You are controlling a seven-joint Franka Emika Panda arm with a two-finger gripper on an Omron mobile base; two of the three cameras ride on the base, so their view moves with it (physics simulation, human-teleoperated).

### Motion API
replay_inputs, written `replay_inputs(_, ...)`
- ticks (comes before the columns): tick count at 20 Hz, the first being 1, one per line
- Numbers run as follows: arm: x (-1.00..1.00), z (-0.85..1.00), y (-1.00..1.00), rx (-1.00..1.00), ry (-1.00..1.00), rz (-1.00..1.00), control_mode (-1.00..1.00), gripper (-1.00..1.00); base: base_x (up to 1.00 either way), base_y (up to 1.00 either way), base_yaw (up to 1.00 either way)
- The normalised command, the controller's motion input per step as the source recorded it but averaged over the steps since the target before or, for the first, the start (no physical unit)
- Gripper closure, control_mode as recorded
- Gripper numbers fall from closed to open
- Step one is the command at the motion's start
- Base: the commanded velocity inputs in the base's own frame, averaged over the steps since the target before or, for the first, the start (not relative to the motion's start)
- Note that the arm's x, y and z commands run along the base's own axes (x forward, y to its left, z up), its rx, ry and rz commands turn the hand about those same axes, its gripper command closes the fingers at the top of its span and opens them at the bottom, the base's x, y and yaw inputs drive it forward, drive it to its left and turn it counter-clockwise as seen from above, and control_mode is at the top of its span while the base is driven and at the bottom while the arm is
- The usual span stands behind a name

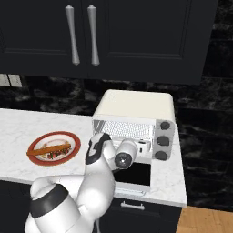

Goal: Pick up the kebab skewer and baguette bread, and place them inside the toaster oven. Close the toaster oven door and start by setting the timer.

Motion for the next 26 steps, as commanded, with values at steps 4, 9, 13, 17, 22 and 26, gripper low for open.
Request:
replay_inputs(4, 0.12, 0.24, 0.05, 0.0, 0.0, 0.0, -1.0, -1.0, 0.0, 0.0, 0.0)
replay_inputs(9, -0.11, 0.19, 0.01, 0.0, 0.0, 0.0, -1.0, -1.0, 0.0, 0.0, 0.0)
replay_inputs(13, -0.3, 0.0, 0.0, 0.0, 0.0, 0.0, -1.0, -1.0, 0.0, 0.0, 0.0)
replay_inputs(17, -0.3, 0.14, 0.0, 0.0, -0.02, 0.0, -1.0, -1.0, 0.0, 0.0, 0.0)
replay_inputs(22, 0.0, 0.38, 0.0, 0.0, 0.0, 0.0, -1.0, -1.0, 0.0, 0.0, 0.0)
replay_inputs(26, 0.11, 0.13, 0.03, 0.0, 0.0, 0.0, -1.0, -1.0, 0.0, 0.0, 0.0)
